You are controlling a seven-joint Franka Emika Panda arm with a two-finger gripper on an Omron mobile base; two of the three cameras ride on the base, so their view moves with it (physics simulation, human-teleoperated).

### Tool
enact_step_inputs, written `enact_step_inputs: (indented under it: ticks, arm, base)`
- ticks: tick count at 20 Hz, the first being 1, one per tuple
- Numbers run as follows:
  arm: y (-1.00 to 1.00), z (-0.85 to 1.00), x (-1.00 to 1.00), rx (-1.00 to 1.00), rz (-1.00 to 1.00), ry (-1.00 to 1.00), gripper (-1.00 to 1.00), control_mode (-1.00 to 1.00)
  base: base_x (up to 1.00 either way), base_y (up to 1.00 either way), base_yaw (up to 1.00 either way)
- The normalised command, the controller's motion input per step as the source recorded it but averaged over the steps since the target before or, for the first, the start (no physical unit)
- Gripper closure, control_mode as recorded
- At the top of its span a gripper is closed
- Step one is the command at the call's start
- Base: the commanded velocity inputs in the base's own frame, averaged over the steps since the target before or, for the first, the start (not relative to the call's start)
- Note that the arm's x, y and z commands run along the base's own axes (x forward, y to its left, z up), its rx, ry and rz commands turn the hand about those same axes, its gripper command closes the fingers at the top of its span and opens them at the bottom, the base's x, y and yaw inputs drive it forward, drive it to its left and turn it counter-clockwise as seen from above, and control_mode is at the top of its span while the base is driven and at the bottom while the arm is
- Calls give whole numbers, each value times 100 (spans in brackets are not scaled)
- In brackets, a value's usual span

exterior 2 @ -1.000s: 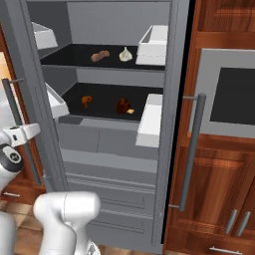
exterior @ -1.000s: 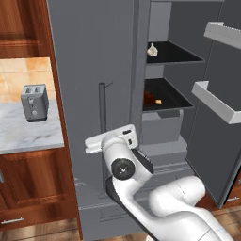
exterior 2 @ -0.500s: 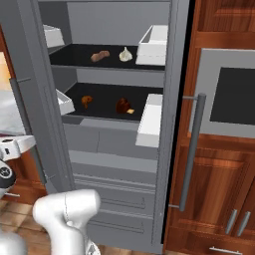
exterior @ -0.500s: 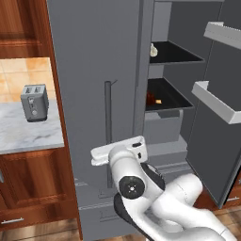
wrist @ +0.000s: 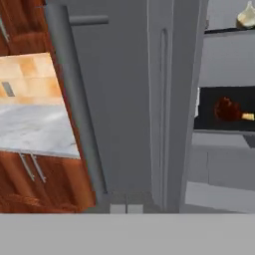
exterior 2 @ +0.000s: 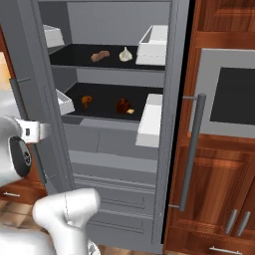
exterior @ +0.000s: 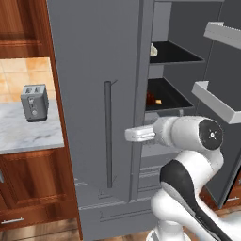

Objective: Gather the potato and garlic from the fridge and place them on a tray on the dining counter. Then gather the steak and chicken drumstick from the fridge and place them on the other tray.

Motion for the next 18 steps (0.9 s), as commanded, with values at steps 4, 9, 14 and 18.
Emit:
enact_step_inputs:
  ticks: [4,9,14,18]
  arm:
    - [-73,8,24,34,35,26,100,-100]
    - [-34,-12,79,5,9,6,100,-100]
    - [-38,-14,72,0,0,0,100,-100]
    - [-31,-14,98,0,0,1,100,-100]
  base:
    - [0,0,0]
    - [0,0,0]
    - [0,0,0]
    - [0,0,0]
